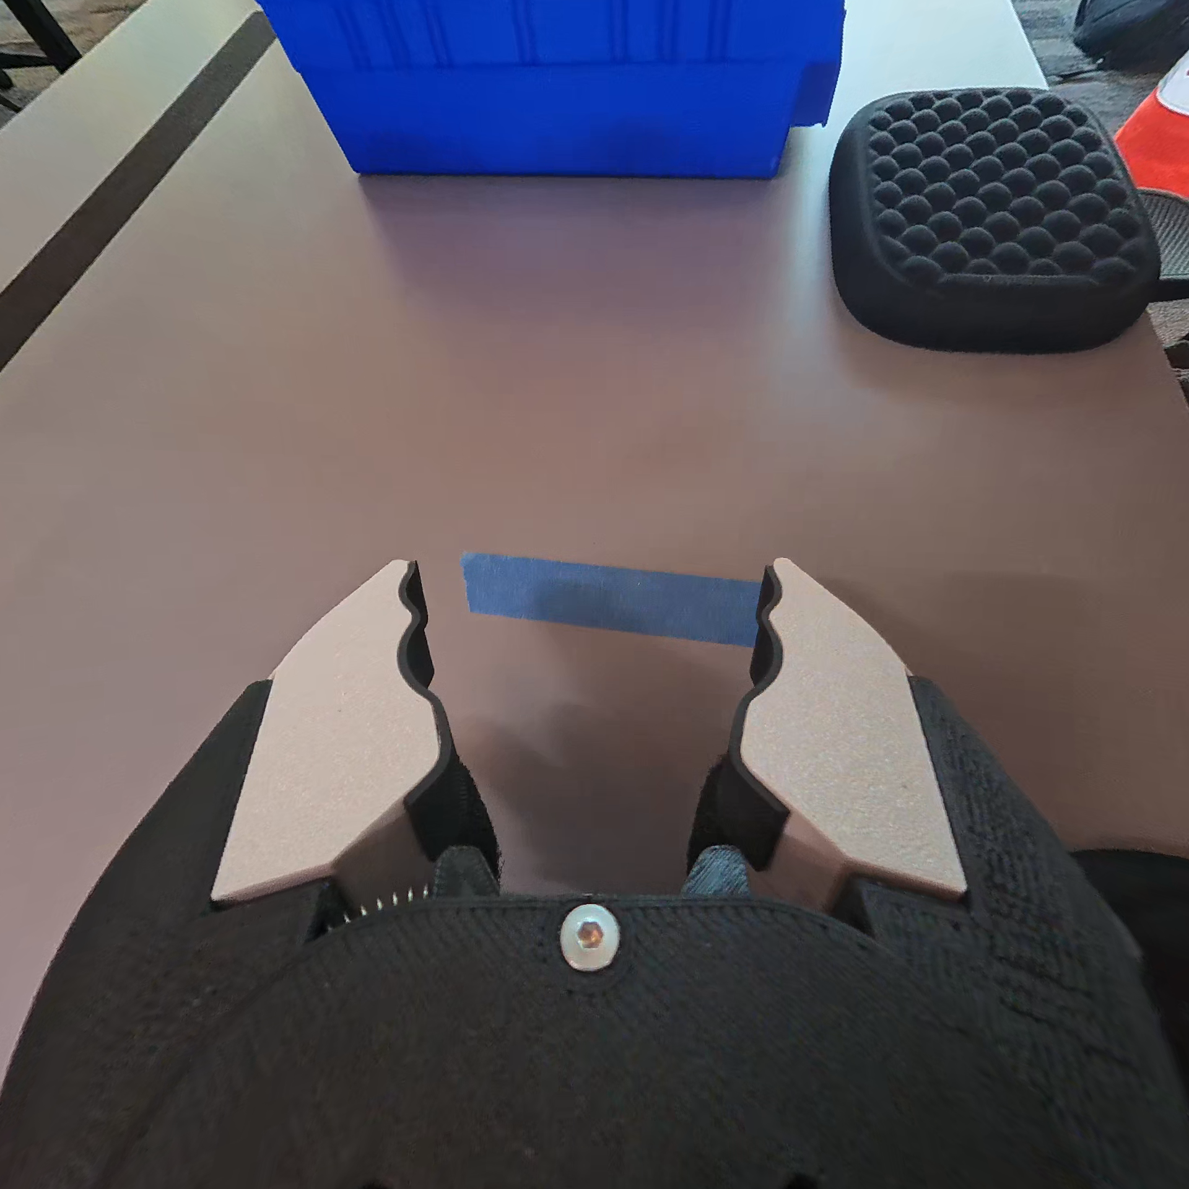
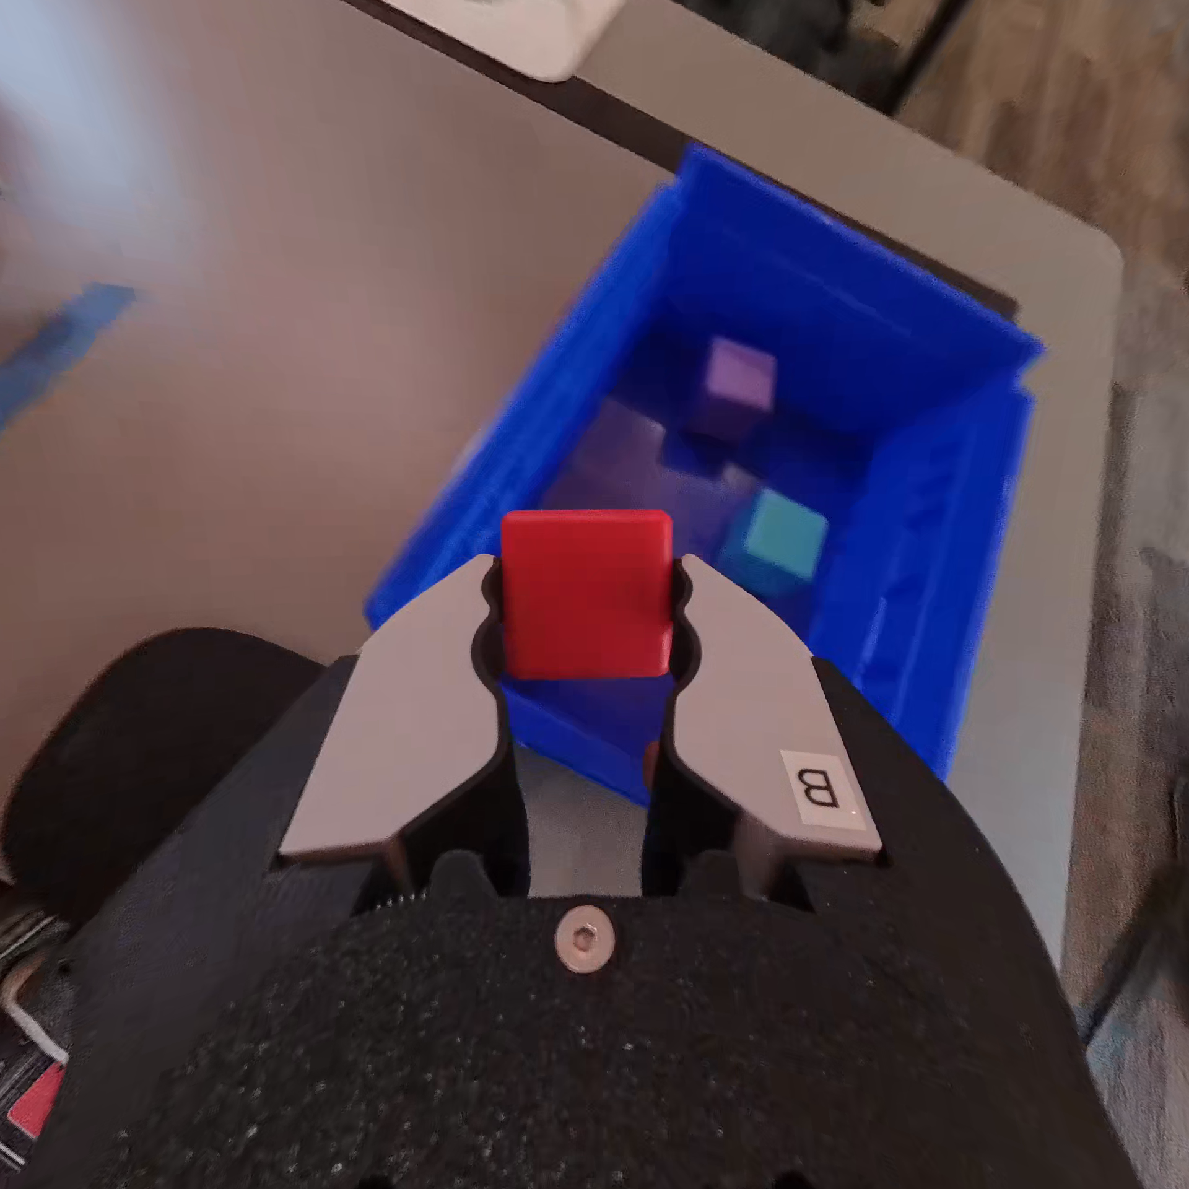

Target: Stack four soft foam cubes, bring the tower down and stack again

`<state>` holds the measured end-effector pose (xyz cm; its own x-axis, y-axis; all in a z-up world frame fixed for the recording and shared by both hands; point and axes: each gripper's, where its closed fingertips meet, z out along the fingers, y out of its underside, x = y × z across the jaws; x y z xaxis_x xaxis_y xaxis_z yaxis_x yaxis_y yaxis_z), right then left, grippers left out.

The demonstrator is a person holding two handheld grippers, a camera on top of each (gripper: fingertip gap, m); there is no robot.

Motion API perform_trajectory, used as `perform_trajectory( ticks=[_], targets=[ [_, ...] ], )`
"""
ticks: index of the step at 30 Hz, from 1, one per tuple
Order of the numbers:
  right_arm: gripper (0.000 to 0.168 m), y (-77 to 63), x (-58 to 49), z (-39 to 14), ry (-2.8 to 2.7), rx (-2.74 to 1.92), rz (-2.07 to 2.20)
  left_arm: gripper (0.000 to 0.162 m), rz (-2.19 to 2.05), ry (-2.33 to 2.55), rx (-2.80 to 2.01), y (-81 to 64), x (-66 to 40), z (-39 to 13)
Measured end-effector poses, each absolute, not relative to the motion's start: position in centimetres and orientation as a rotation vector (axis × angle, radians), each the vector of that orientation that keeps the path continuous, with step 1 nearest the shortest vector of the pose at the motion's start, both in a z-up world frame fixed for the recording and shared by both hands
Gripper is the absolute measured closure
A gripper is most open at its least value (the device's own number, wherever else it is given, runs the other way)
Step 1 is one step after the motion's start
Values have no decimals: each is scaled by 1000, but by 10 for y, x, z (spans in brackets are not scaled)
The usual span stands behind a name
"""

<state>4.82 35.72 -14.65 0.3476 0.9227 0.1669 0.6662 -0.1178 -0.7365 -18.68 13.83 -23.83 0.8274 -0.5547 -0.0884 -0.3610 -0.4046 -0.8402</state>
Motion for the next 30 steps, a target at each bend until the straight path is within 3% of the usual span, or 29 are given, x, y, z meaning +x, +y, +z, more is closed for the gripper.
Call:
perform_trajectory(
  ticks=[14,30],
  targets=[
    [119,414,115,-223,-1133,-2184,312,64,-227,669,-2039,139,-189,-239],
    [119,436,99,-252,-1170,-2264,120,64,-215,659,-2062,138,-193,-243]
  ],
)
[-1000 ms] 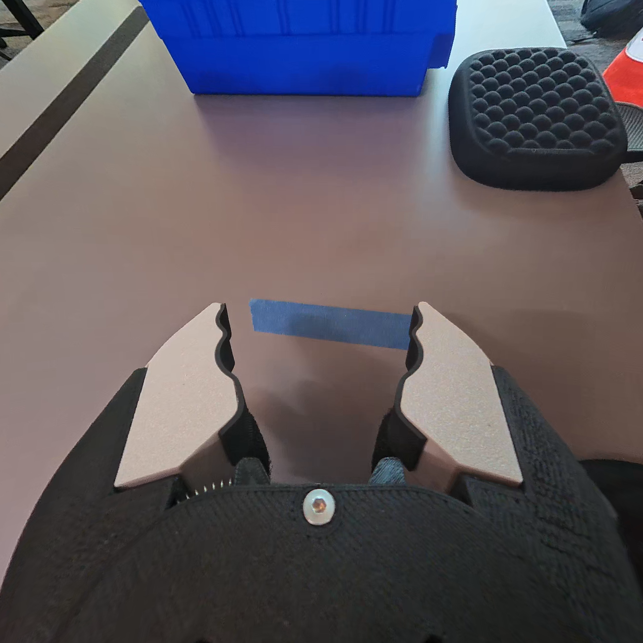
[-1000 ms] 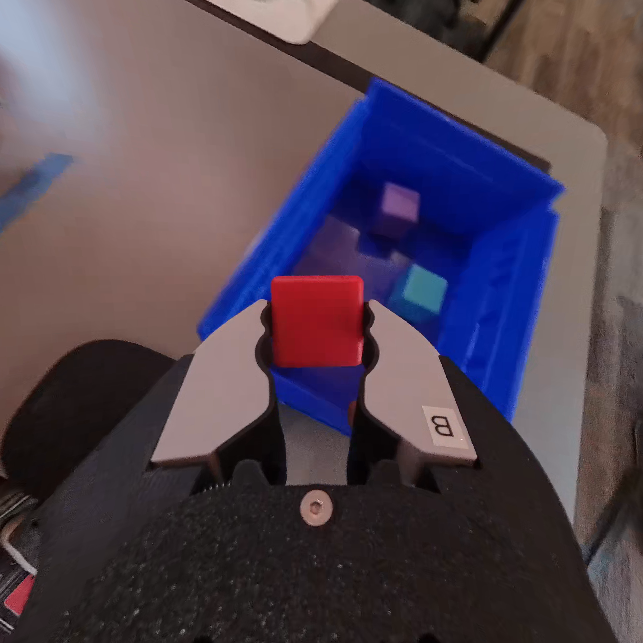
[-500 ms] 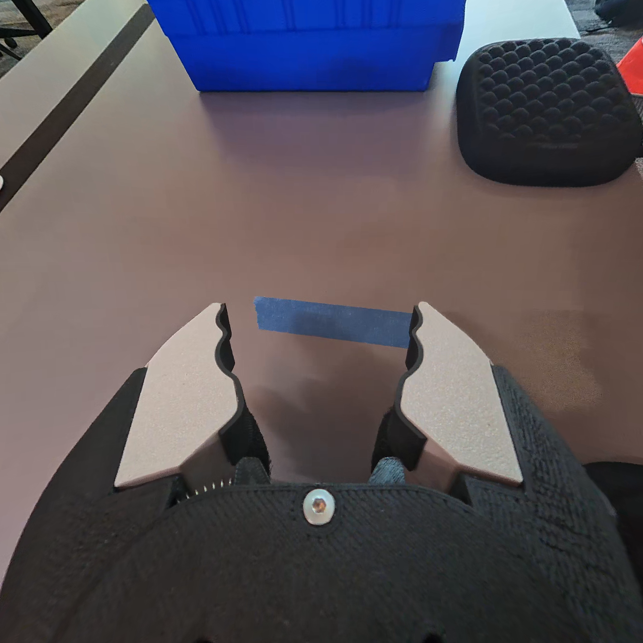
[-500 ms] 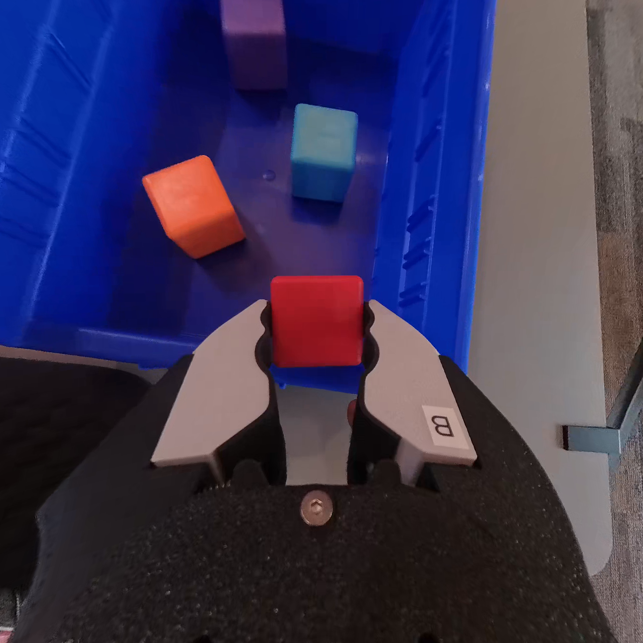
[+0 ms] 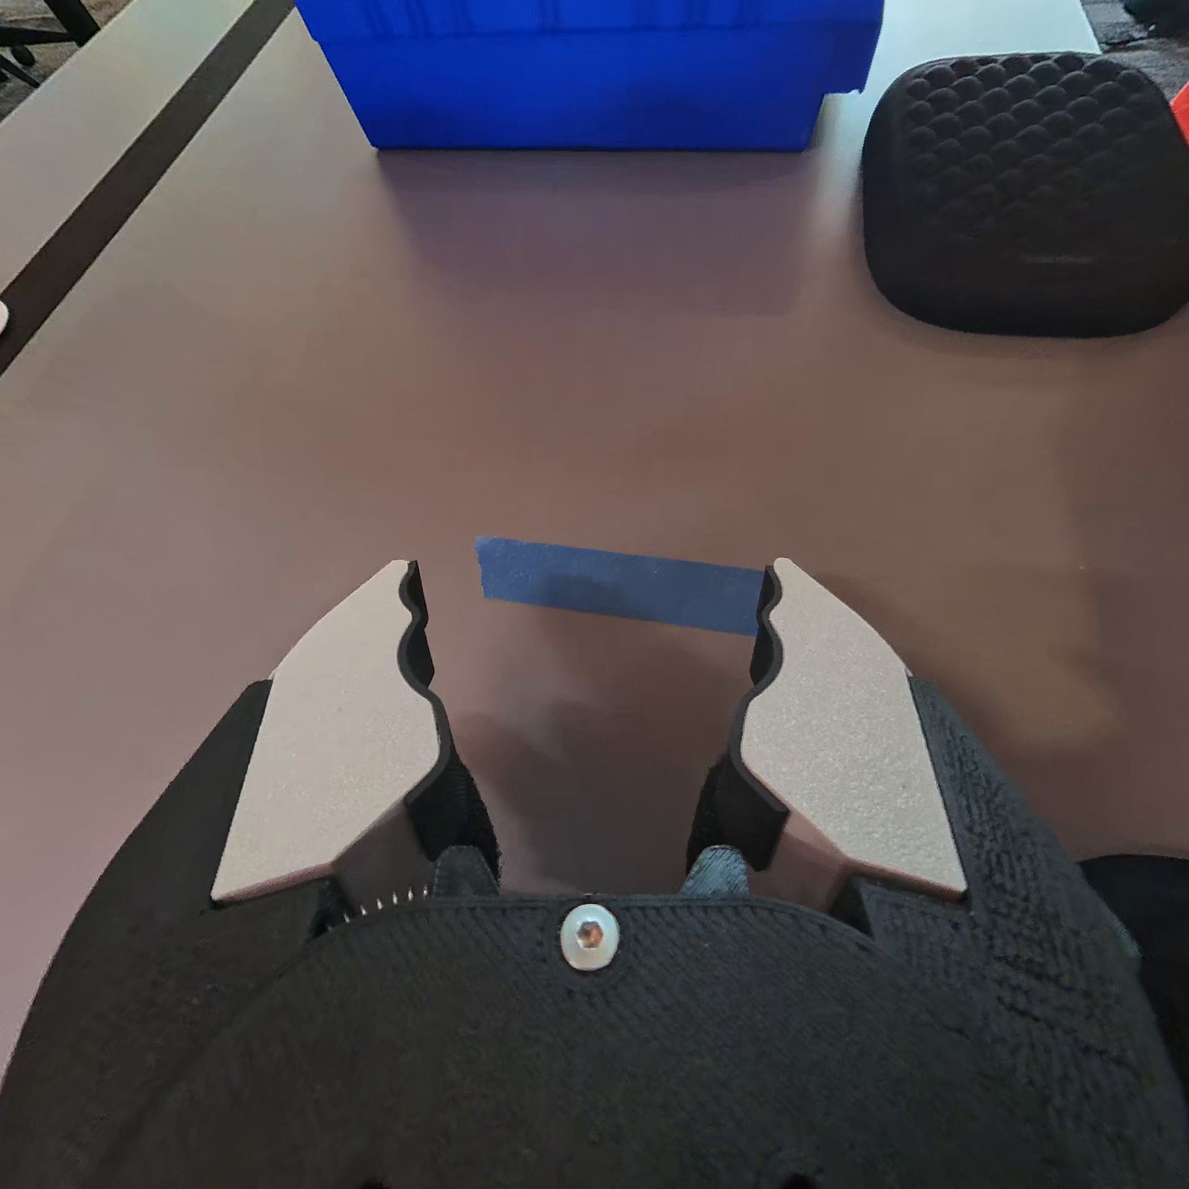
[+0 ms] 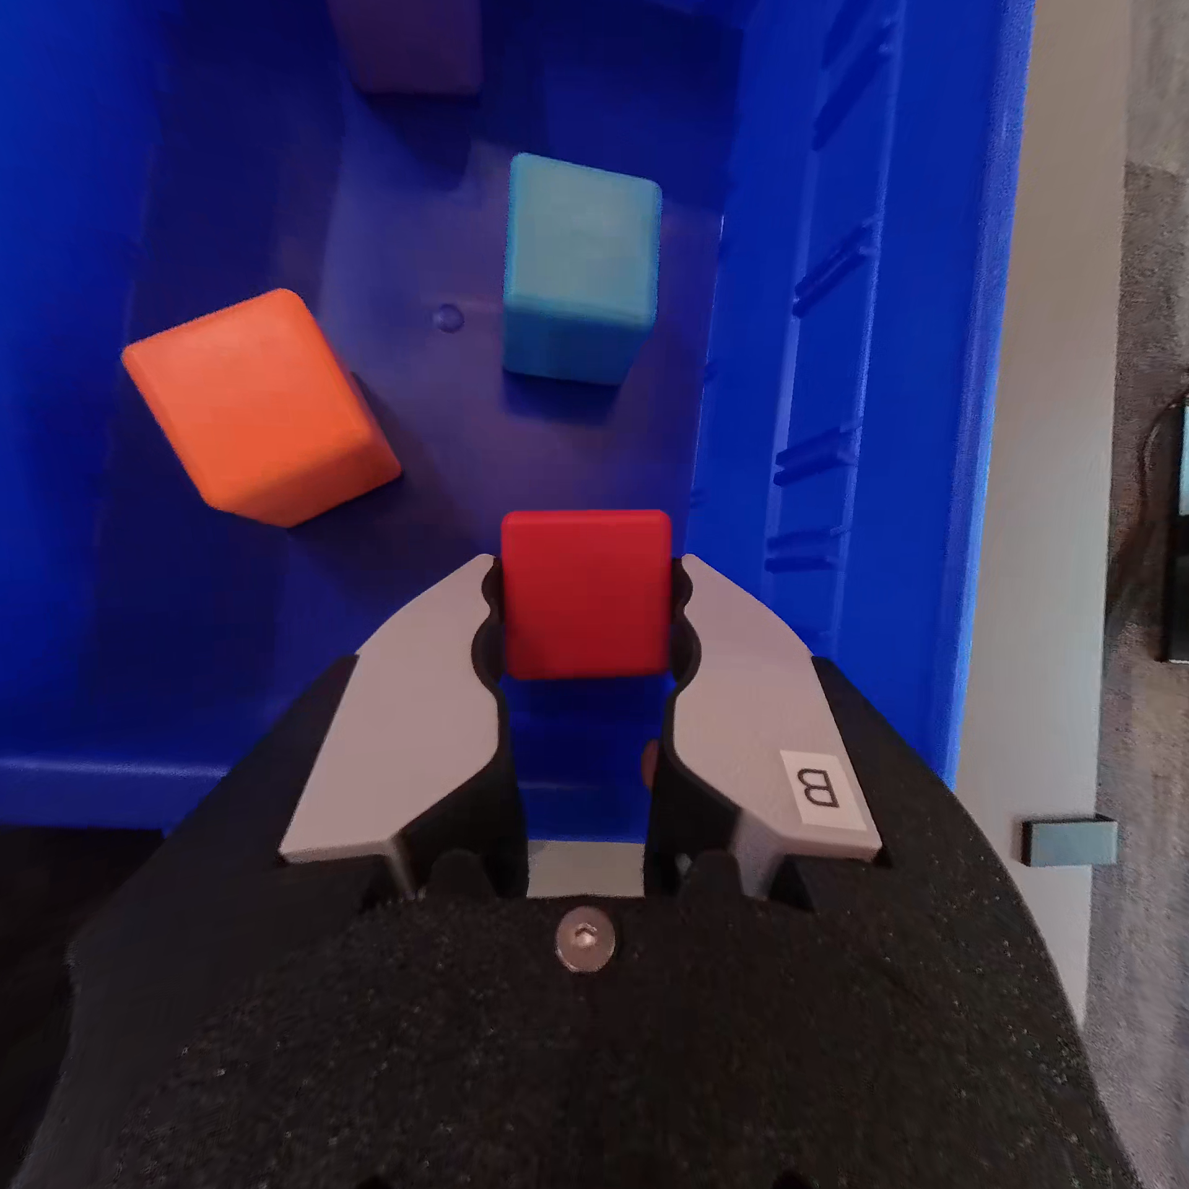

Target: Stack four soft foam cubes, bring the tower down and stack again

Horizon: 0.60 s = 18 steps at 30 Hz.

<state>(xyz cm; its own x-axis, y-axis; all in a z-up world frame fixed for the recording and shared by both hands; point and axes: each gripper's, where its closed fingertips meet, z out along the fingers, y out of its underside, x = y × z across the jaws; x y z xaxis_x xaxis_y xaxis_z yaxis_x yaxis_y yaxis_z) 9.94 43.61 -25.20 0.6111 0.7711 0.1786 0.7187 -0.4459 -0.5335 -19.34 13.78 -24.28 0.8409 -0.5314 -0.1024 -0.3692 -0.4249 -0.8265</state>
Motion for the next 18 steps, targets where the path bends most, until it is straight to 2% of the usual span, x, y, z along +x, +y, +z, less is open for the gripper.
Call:
perform_trajectory(
  ticks=[2,8,14,18],
  targets=[
    [117,436,100,-255,-1188,-2278,103,64,-216,663,-2069,138,-193,-244],
    [95,431,94,-242,-1142,-2232,195,64,-187,657,-2069,138,-192,-238],
    [87,411,77,-184,-1000,-2006,367,65,115,308,-1986,124,-214,-174],
    [82,376,57,-159,-986,-1889,517,87,477,-61,-1830,57,-250,-117]
  ],
)
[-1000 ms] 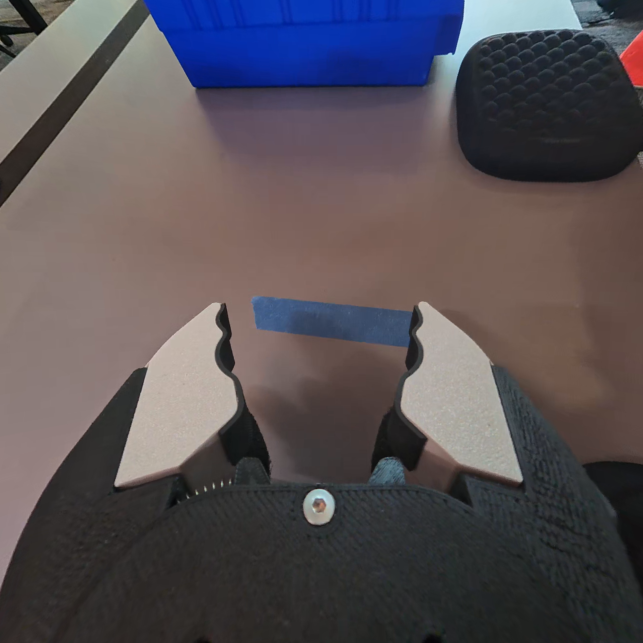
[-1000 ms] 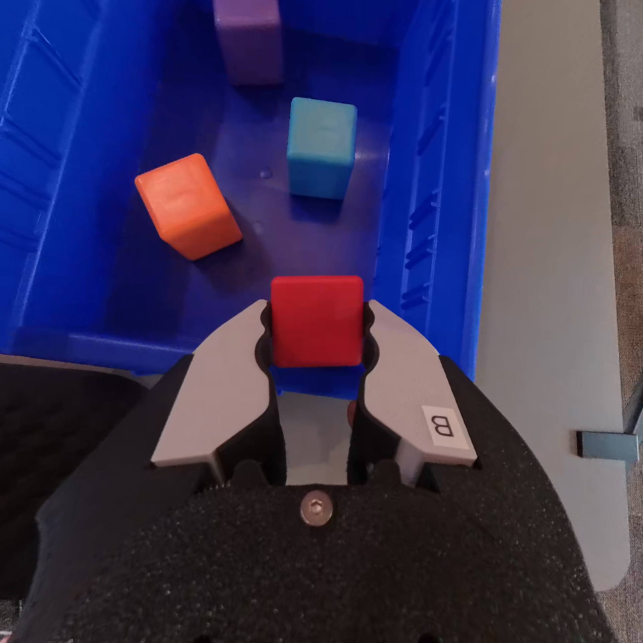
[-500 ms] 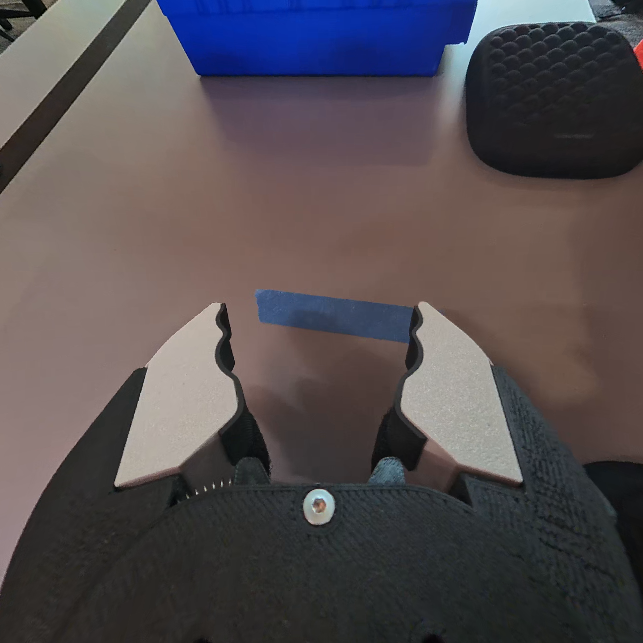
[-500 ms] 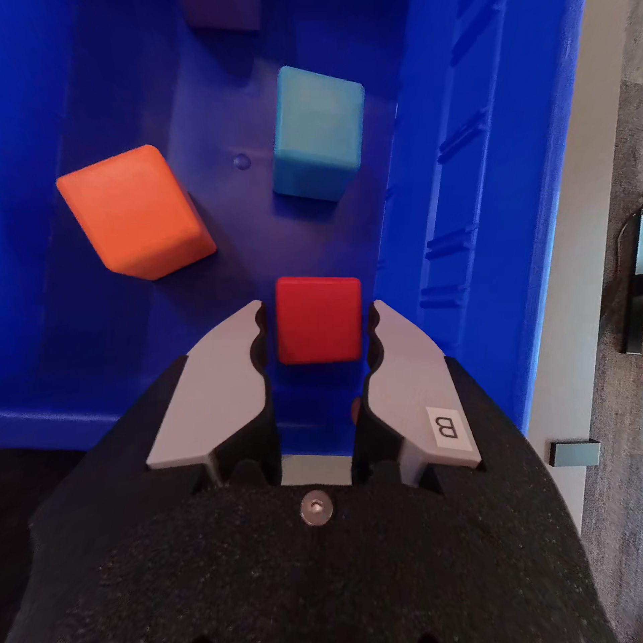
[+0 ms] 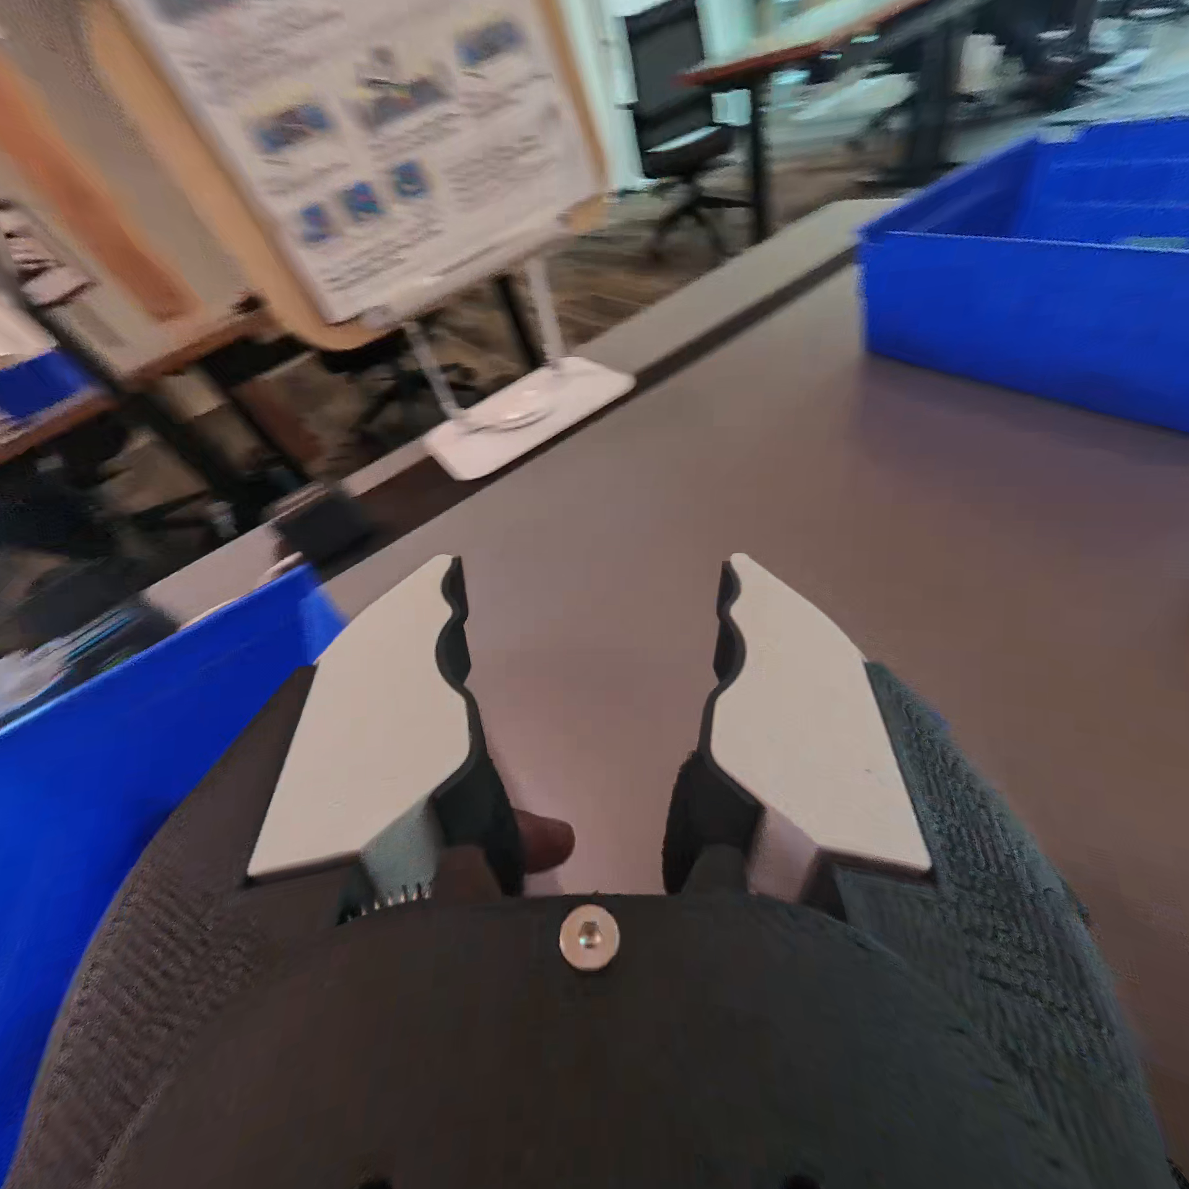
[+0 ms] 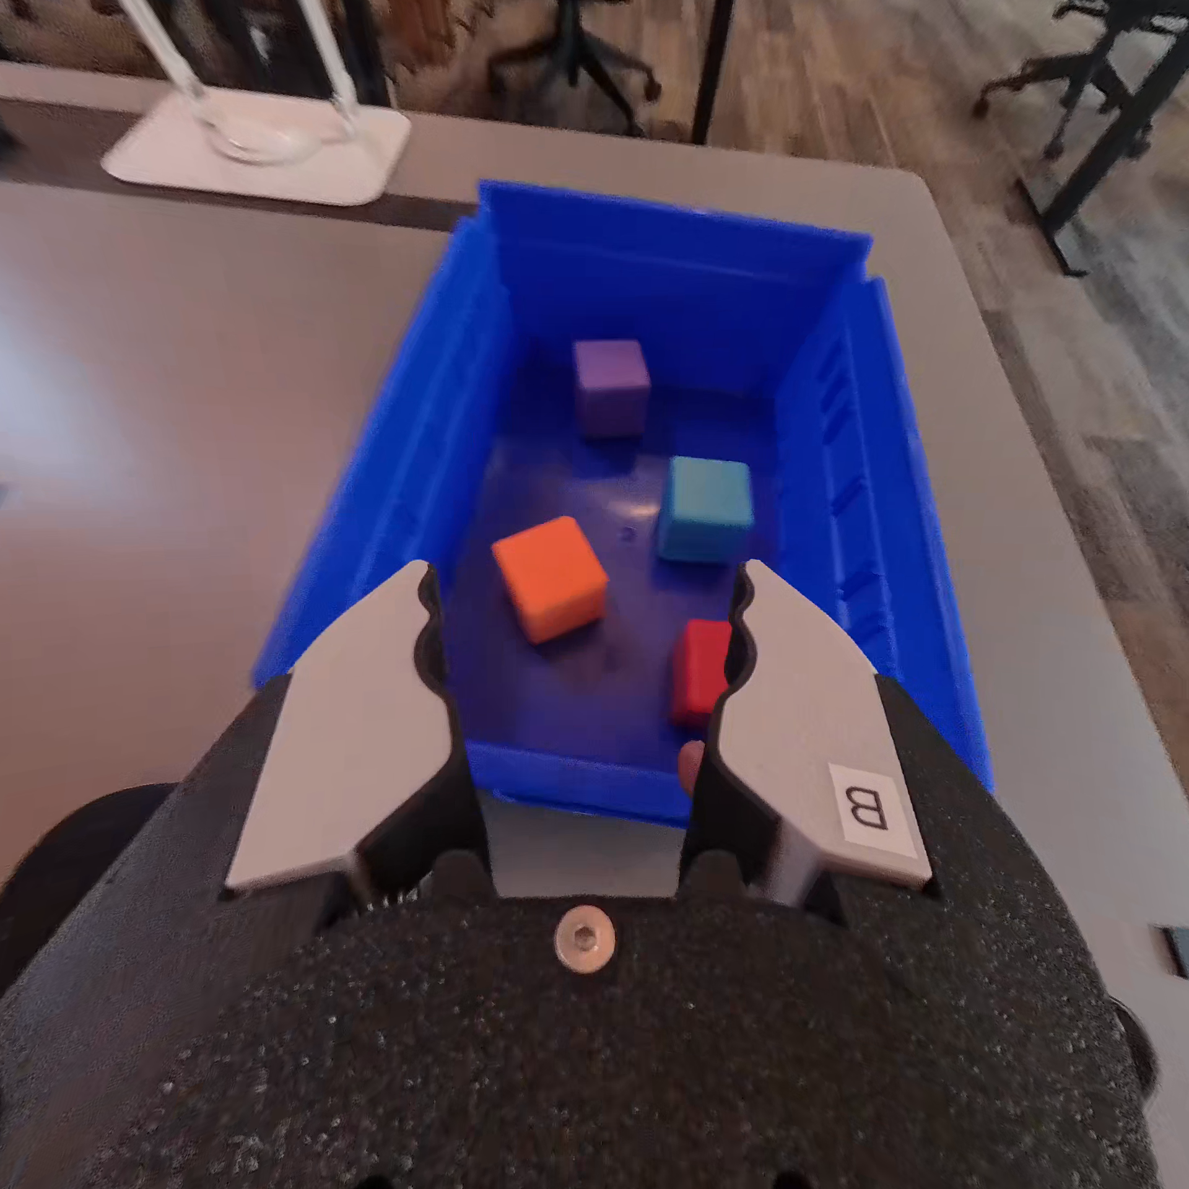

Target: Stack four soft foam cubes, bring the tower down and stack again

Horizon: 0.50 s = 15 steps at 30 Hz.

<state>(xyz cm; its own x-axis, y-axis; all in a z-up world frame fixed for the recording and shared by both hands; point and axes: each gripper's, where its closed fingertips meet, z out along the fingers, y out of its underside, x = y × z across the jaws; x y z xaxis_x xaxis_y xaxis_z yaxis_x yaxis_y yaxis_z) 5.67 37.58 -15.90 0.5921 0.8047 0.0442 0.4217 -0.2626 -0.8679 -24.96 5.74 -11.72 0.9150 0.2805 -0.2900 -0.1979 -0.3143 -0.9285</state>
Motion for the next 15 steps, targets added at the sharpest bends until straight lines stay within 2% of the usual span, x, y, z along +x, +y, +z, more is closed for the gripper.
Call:
perform_trajectory(
  ticks=[3,5,9,12,15],
  targets=[
    [86,348,39,-159,-1009,-1860,612,88,650,-335,-1860,-7,-277,-123],
    [80,334,29,-169,-1037,-1878,622,88,692,-489,-1894,-41,-291,-144],
    [84,316,10,-200,-1131,-1927,550,91,581,-621,-1996,-62,-297,-197],
    [94,314,1,-215,-1159,-1939,478,106,543,-608,-2047,-58,-297,-220],
    [117,324,6,-225,-1158,-1952,342,129,559,-602,-2051,-59,-302,-228]
  ],
)
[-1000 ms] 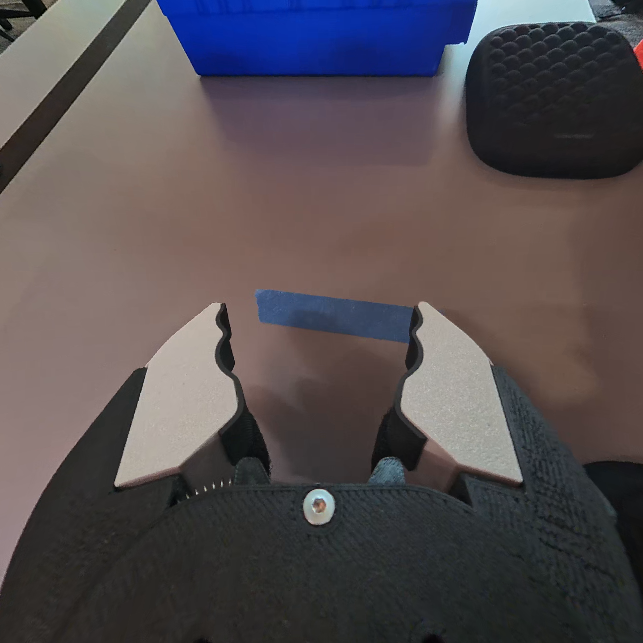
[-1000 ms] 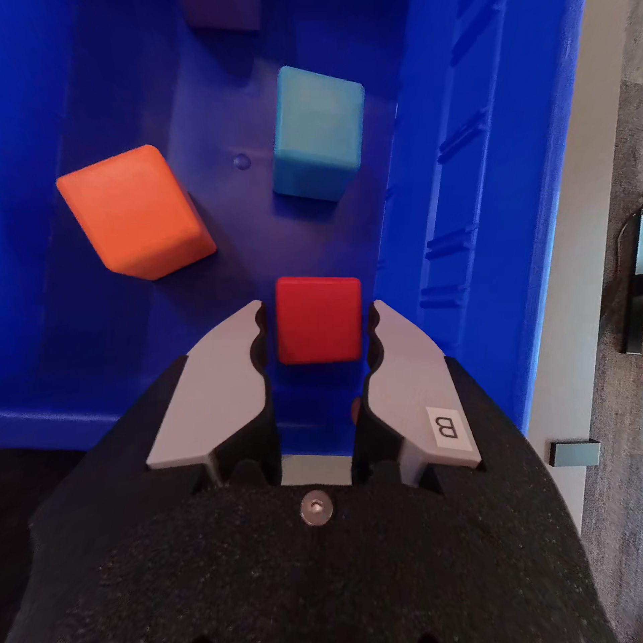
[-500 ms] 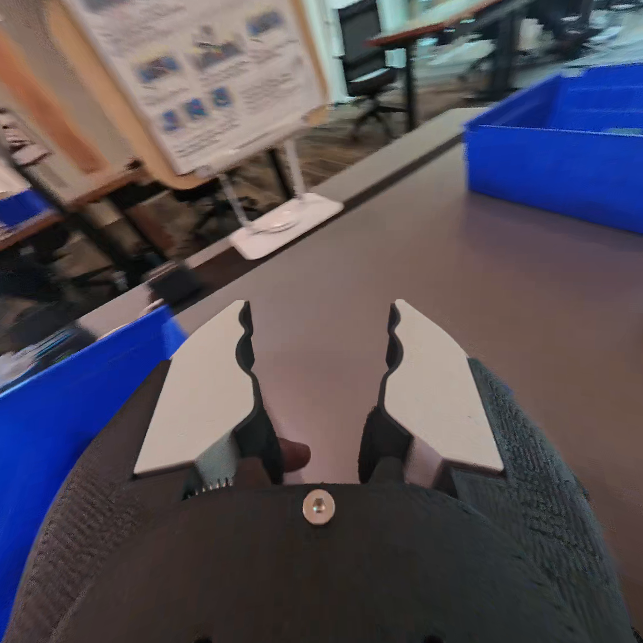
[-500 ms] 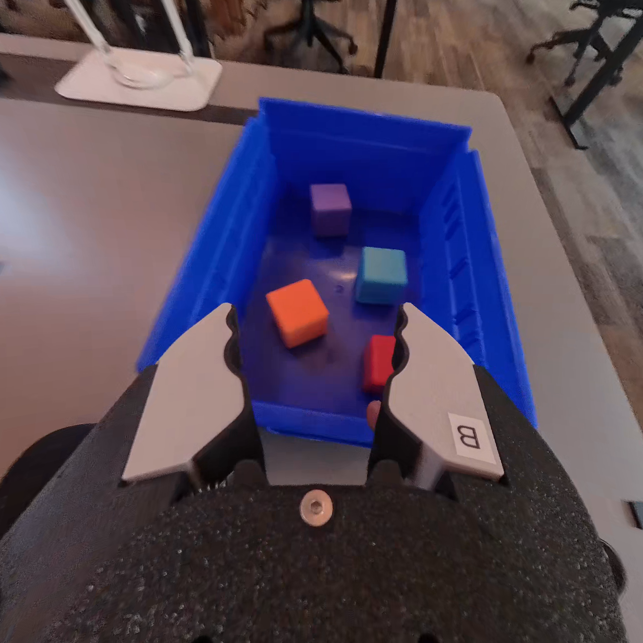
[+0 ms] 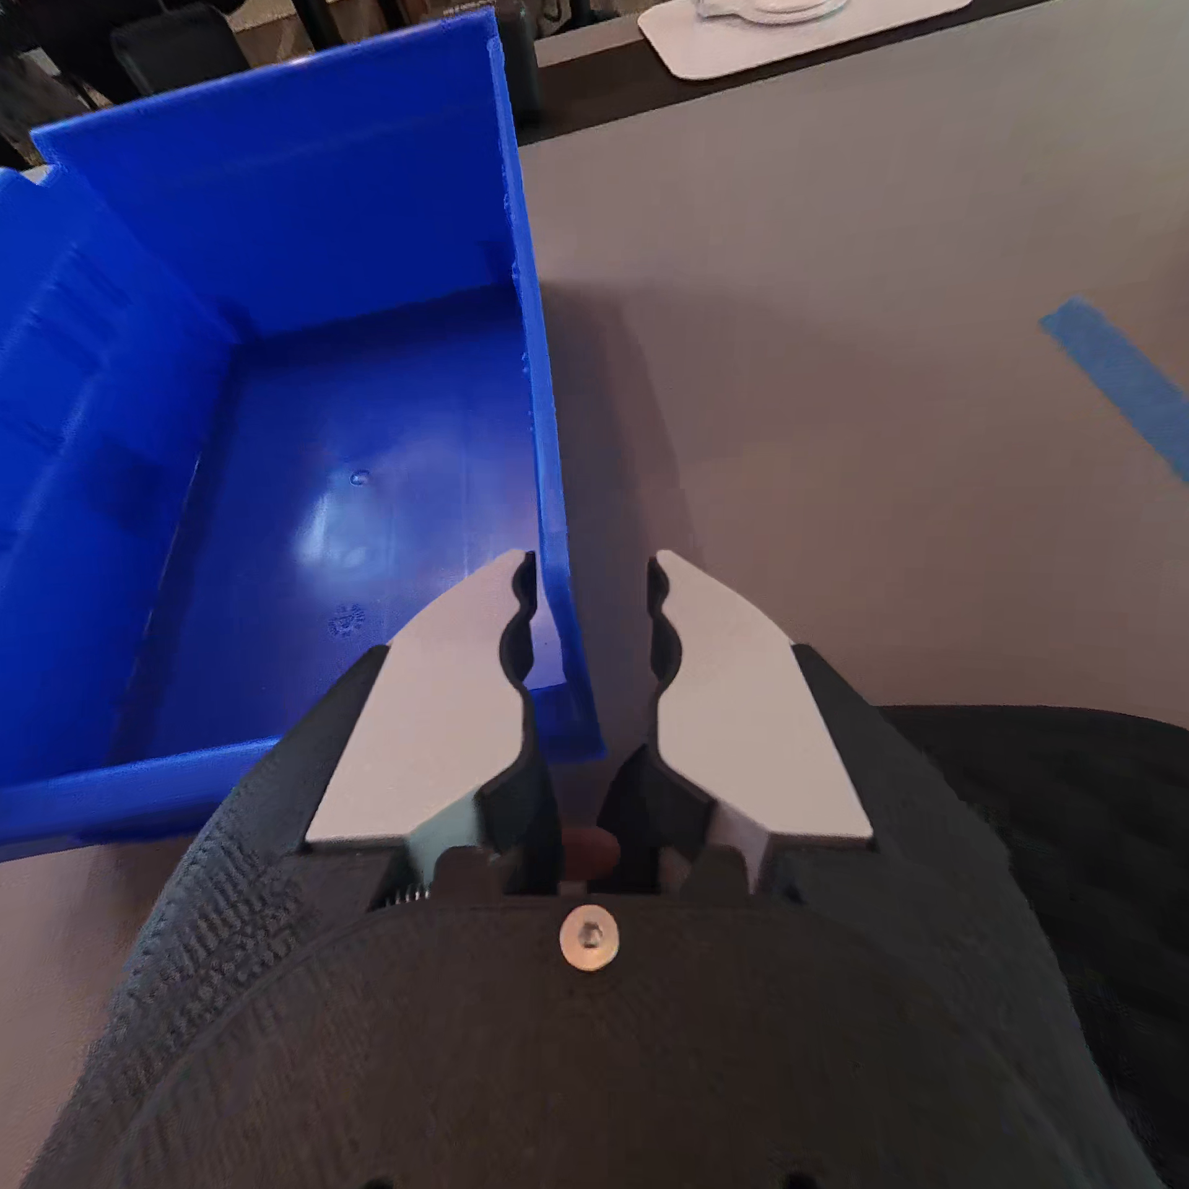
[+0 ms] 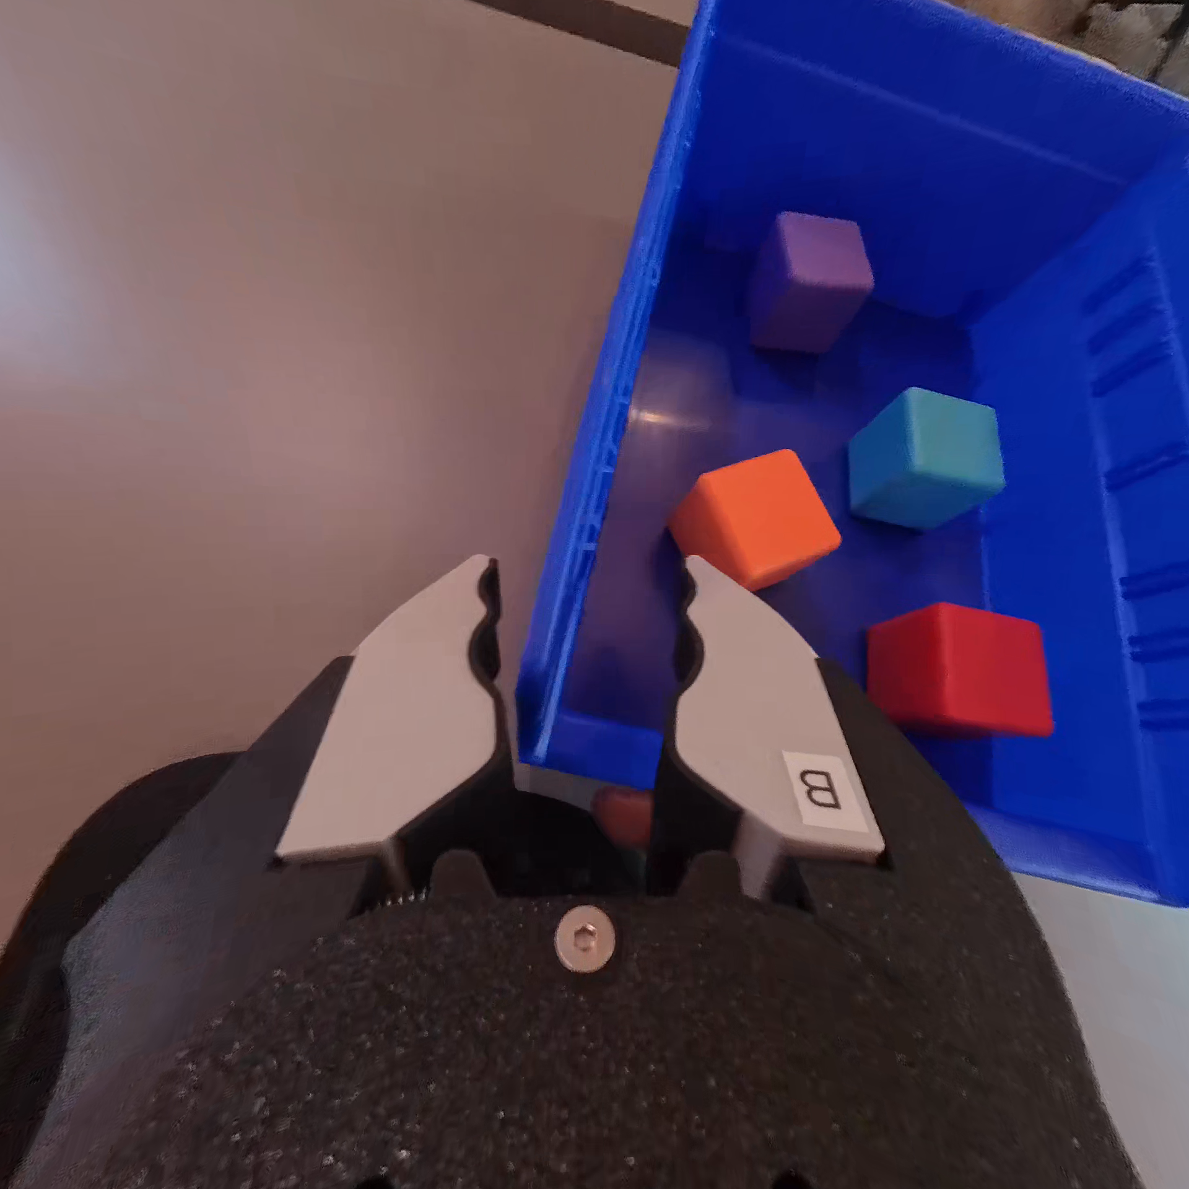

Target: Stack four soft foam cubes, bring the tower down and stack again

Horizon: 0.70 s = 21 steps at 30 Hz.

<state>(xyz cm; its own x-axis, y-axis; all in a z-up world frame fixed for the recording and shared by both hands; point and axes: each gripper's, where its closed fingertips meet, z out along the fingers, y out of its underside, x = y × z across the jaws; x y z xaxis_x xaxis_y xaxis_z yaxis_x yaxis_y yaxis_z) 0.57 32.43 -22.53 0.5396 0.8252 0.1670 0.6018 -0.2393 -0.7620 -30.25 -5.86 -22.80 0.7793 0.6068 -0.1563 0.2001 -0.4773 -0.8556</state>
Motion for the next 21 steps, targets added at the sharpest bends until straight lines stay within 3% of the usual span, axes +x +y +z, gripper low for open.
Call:
perform_trajectory(
  ticks=[3,4,9,21],
  targets=[
    [141,319,0,-229,-1187,-1946,424,156,591,-593,-1995,-62,-309,-223],
    [150,318,-1,-229,-1195,-1935,440,156,590,-563,-1982,-61,-309,-222],
    [152,319,1,-229,-1292,-1858,374,155,641,-352,-1999,-64,-310,-222],
    [153,311,-3,-229,-1609,-1607,658,157,210,171,-1914,-72,-286,-221]
  ],
)
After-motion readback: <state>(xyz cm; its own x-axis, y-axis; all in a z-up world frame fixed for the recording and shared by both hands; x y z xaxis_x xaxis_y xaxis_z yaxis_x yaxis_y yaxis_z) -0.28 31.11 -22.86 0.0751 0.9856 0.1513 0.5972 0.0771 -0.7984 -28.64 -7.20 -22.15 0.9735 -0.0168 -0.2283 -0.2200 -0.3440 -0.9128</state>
